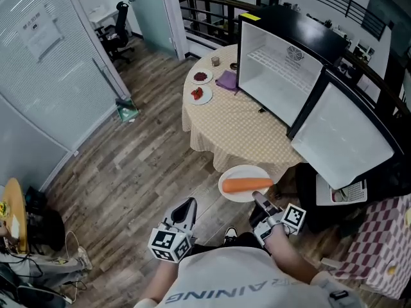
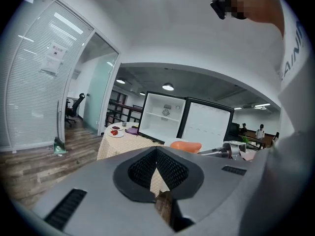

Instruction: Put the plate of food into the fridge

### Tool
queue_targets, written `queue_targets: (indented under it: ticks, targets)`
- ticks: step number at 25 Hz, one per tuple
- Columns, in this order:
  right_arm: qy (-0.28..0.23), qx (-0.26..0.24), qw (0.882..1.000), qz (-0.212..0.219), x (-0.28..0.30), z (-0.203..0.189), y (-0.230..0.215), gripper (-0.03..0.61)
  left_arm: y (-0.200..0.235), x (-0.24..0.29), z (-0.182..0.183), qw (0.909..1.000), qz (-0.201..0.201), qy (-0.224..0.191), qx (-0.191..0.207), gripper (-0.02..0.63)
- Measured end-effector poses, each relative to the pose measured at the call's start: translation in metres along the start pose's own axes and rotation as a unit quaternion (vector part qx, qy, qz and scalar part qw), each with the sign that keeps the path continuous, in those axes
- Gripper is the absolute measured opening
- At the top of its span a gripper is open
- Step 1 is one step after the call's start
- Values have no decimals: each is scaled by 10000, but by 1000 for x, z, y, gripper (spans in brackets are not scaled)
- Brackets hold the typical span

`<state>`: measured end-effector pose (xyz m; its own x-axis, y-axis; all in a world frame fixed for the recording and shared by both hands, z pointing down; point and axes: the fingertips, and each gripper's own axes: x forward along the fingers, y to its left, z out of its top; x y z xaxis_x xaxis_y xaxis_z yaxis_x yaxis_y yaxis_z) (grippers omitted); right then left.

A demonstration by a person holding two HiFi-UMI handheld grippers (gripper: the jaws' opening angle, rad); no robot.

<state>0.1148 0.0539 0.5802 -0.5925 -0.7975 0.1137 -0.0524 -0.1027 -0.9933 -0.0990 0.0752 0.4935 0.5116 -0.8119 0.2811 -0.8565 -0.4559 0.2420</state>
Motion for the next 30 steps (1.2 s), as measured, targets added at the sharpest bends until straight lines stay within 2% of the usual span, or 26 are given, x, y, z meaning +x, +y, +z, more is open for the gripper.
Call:
queue_targets:
  ticks: [6, 13, 17, 24, 30]
  targets:
    - [-51, 119, 9999, 112, 21, 26, 1, 35, 0, 32, 6, 9999, -43, 155, 65, 9]
    - [-221, 258, 9993, 126, 54, 52, -10, 35, 25, 78, 16, 9994, -150, 276, 126, 9]
    - [-574, 235, 9981, 45, 75, 74, -10, 35, 43, 119, 30, 9980, -517, 327, 188, 9]
    - [-1269, 231, 9916, 137, 129, 106, 17, 35, 84, 181, 76, 9917, -1168, 356, 393, 9]
    - [-1885, 248, 9816, 150, 164, 127, 34, 35, 122, 223, 96, 9850, -1622, 439, 383, 9]
